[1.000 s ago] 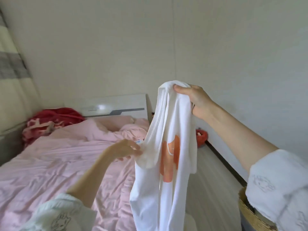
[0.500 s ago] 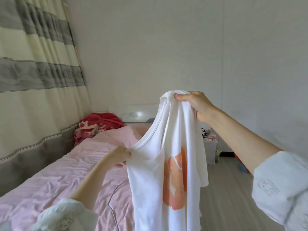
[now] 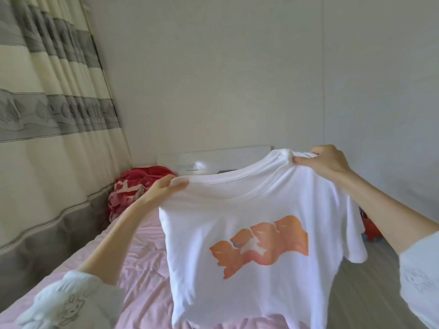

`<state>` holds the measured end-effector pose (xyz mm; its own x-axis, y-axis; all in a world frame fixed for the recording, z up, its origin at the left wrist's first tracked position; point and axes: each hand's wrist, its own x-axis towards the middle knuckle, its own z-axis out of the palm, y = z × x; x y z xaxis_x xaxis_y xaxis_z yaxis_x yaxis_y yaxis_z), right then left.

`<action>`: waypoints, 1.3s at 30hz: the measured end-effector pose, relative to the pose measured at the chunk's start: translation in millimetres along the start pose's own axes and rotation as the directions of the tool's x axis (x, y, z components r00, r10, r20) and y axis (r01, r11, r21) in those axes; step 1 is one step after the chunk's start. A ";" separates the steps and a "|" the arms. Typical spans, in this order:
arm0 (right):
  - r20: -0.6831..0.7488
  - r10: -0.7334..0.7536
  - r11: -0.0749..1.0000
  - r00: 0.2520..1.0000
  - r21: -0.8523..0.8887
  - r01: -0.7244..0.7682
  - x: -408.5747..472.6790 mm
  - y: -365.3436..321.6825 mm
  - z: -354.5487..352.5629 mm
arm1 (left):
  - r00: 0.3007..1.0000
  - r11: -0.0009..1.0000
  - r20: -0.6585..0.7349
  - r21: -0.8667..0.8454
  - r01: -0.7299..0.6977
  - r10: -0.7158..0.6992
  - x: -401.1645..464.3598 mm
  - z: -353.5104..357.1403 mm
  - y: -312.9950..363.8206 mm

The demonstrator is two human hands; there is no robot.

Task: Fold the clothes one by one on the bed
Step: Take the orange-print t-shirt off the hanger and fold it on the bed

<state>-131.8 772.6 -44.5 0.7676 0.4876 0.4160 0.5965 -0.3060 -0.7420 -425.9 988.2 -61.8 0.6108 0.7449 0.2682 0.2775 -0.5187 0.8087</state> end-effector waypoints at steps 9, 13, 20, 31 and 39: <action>-0.130 -0.089 0.959 0.987 -0.280 0.049 -26.9 -19.6 33.0 | 0.979 0.812 -0.143 0.583 -0.035 0.145 6.2 -34.8 -24.2; -0.273 -0.217 0.927 0.937 -0.359 0.110 -46.5 -36.4 22.3 | 0.886 0.853 -0.359 0.516 -0.073 0.293 -19.5 -43.1 -20.5; -0.331 -0.334 0.873 0.882 -0.461 0.158 -91.9 -50.5 -16.6 | 0.711 0.967 -0.685 0.252 0.026 0.159 -80.5 -28.5 -2.4; -0.273 -0.389 0.828 0.880 -0.523 0.204 -111.9 -29.9 -28.1 | 0.693 0.935 -0.692 0.347 0.076 0.201 -106.9 -18.6 -7.3; -0.054 -0.246 0.785 0.968 -0.597 0.167 -88.8 82.8 89.6 | 0.889 0.903 -0.451 0.344 0.257 -0.081 -53.4 56.8 -138.6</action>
<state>-171.5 777.2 -189.9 0.6084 0.5034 0.6136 0.7360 -0.6472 -0.1988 -454.9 996.5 -218.0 0.1859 0.8935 0.4088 0.6625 -0.4212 0.6194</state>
